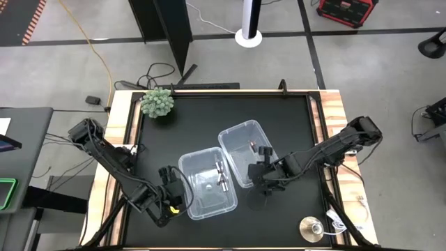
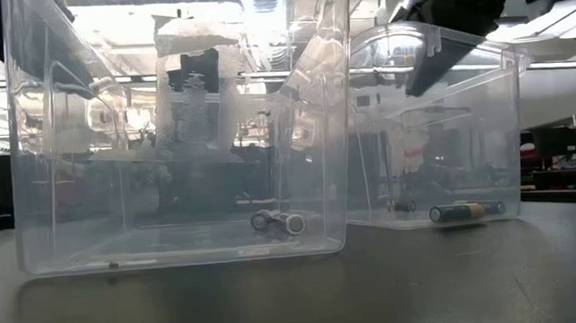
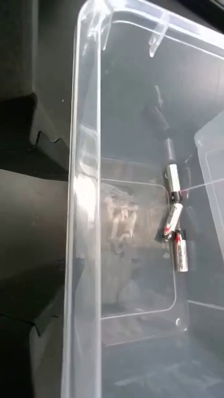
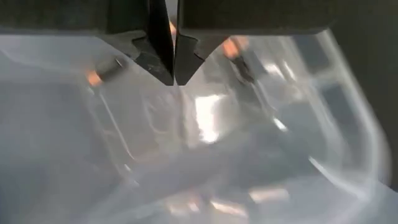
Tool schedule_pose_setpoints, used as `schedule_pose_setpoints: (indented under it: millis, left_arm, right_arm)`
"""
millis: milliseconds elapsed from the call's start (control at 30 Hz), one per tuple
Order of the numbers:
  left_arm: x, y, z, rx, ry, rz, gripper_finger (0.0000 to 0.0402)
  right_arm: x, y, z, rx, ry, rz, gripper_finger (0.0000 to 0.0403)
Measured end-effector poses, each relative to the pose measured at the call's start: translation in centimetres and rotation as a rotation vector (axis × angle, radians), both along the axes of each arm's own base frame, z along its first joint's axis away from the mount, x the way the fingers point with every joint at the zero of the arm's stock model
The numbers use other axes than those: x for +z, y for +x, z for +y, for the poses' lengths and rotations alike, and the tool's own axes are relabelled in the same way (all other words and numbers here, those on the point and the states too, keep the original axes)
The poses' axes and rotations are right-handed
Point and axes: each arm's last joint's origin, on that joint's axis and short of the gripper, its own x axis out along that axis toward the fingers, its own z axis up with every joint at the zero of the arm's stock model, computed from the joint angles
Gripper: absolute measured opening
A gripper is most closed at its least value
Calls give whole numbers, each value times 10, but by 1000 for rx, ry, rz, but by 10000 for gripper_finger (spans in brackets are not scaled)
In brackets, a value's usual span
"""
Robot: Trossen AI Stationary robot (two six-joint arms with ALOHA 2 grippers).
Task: Sort batteries
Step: Move the transparent bins to the center
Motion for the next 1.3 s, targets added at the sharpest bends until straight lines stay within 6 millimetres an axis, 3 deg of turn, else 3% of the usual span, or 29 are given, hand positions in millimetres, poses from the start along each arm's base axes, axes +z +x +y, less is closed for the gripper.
schedule_pose_setpoints:
  millis: [500, 1300]
  left_arm:
    - [0, 8, 10, 50, 22, -19, 208]
    - [-1, 18, 39, 143, 115, 47, 208]
  right_arm:
    - [7, 12, 19, 106, 177, -135, 14]
    - [14, 16, 33, 148, 257, -239, 14]
